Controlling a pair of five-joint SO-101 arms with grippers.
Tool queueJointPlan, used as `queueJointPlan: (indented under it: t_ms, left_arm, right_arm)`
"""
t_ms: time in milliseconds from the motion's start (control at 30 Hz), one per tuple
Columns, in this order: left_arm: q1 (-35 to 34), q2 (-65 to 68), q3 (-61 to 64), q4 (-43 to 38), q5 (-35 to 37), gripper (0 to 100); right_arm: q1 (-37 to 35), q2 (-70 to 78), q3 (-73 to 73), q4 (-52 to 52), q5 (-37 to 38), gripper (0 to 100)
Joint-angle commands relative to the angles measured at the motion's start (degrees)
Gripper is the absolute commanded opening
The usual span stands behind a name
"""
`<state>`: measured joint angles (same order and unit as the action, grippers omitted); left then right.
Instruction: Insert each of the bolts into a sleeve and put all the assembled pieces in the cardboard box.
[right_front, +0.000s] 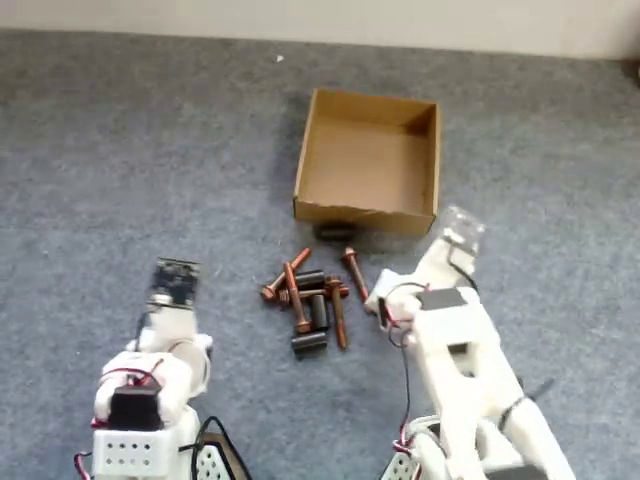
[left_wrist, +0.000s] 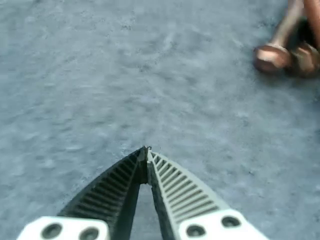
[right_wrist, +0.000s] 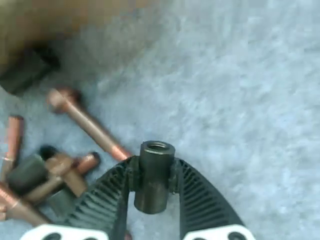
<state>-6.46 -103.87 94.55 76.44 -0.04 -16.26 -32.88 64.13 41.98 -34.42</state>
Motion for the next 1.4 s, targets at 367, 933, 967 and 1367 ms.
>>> queueJointPlan:
  t_ms: [367,933,967,1367]
  left_arm:
    - [5.0,0.8,-20.3,-1.2,-15.3,1]
    - [32.7,59.8,-52.5,-2.8,15.5,13]
    - [34.7,62.4,-53.8,-4.1,17.8,13]
    - [43.3,87.9,-56.4,-28.2,29.7,13]
  right_arm:
    - [12.7,-19.5,2.6,-2.5,-6.5,0.3]
    - [23.3,-19.5,2.5,-2.5,-6.7,0.3]
    - [23.8,-19.5,2.5,-2.5,-6.7,0.3]
    - [28.4,-19.9,2.5,-2.5,-6.7,0.3]
